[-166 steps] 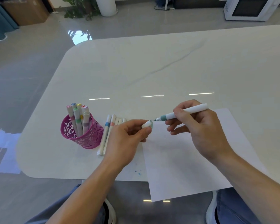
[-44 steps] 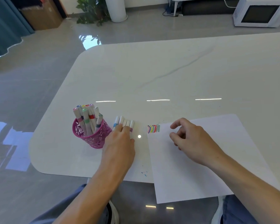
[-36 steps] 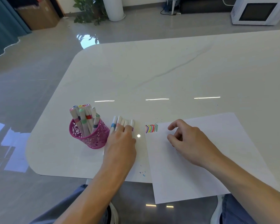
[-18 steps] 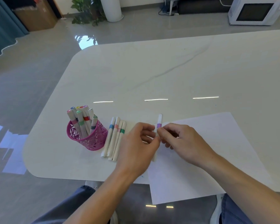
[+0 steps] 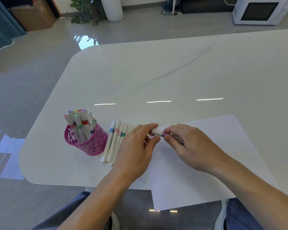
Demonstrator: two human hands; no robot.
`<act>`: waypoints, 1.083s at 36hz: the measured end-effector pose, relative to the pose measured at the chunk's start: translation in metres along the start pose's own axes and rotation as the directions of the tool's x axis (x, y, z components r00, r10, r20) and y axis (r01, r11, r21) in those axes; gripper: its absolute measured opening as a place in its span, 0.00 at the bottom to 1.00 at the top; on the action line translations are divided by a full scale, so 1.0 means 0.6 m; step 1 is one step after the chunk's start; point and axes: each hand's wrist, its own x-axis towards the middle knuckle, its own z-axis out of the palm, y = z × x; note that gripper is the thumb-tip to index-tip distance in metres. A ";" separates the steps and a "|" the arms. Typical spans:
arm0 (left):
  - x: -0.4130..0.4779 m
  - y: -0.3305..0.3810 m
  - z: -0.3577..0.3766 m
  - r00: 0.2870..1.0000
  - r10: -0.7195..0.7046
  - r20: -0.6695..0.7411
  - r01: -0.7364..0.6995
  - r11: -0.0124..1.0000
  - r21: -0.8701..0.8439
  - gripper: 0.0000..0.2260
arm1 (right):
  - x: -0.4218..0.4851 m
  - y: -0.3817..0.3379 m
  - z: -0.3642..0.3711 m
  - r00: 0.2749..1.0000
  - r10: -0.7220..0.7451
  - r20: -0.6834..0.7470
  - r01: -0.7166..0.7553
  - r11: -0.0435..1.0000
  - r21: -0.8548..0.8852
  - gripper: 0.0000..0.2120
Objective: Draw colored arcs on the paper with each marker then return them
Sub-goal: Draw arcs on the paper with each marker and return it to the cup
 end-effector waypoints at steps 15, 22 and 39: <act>-0.006 0.004 0.002 0.973 0.173 0.151 -0.207 0.947 0.245 0.09 | -0.007 -0.001 0.000 0.996 -0.071 0.050 0.080 0.973 -0.218 0.14; -0.004 0.011 -0.005 0.980 0.161 0.116 -0.182 0.963 0.199 0.07 | -0.007 -0.001 0.005 0.992 -0.121 0.022 0.122 0.943 -0.309 0.23; -0.003 0.011 -0.020 0.985 0.172 0.016 -0.172 0.968 0.181 0.10 | -0.003 -0.002 -0.004 0.999 -0.005 -0.045 -0.004 0.982 -0.190 0.25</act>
